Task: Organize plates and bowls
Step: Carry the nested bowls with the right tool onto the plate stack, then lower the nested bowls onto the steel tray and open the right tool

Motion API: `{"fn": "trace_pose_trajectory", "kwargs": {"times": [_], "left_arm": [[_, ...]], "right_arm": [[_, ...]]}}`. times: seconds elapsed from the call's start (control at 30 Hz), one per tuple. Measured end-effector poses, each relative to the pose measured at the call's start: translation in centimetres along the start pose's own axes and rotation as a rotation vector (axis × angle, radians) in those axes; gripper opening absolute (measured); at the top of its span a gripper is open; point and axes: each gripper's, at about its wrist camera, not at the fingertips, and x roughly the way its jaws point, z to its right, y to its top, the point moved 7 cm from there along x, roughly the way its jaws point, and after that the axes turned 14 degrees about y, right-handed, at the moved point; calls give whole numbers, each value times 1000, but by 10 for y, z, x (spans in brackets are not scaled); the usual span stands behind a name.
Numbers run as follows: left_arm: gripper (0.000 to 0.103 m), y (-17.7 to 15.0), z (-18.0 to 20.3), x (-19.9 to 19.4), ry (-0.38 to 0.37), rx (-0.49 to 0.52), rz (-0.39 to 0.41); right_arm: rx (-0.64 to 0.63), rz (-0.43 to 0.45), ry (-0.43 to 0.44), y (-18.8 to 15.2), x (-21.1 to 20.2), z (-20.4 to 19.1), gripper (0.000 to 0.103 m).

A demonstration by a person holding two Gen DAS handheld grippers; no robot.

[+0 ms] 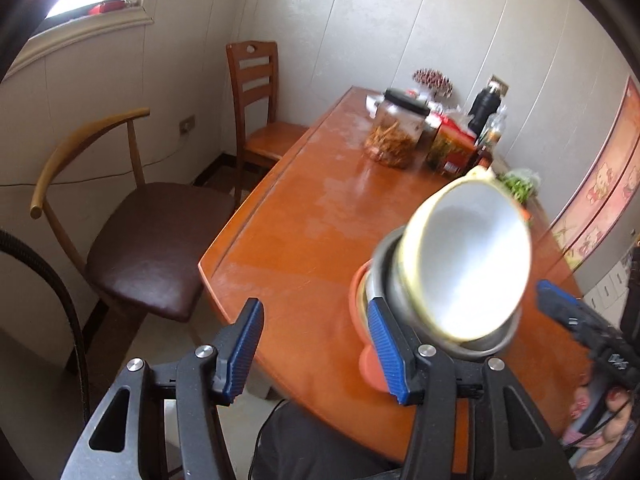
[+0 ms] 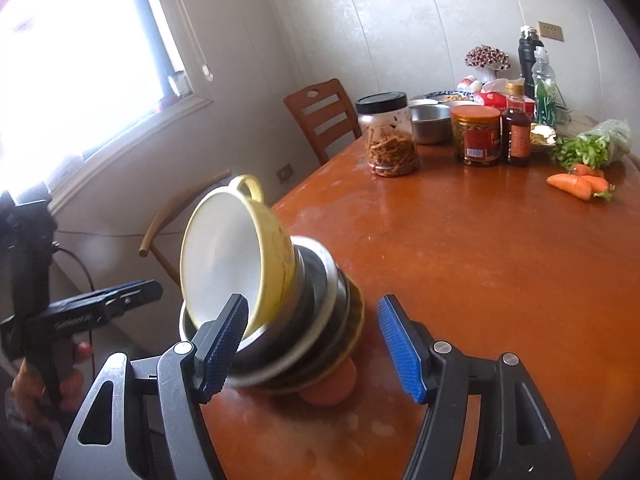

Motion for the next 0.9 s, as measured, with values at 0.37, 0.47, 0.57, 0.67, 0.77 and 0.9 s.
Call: {"fn": "trace_pose_trajectory", "kwargs": {"times": [0.37,0.47,0.57,0.67,0.77,0.9], "left_arm": [[53,-7,6,72,-131,-34,-145],[53,0,13,75,-127,17,-98],[52,3,18,79,-124,61,-90],[50,8,24,82,-123,79,-88],[44,12,34,83,-122,109,-81],[43,15,54,83,-109,165,-72]], "right_arm": [[23,-88,21,-44,8,11,44],[20,-112,26,-49,15,12,44],[12,-135,35,-53,23,16,44],[-11,-136,47,-52,27,18,44],[-37,-143,56,-50,28,22,45],[-79,-154,71,-50,27,23,49]]}}
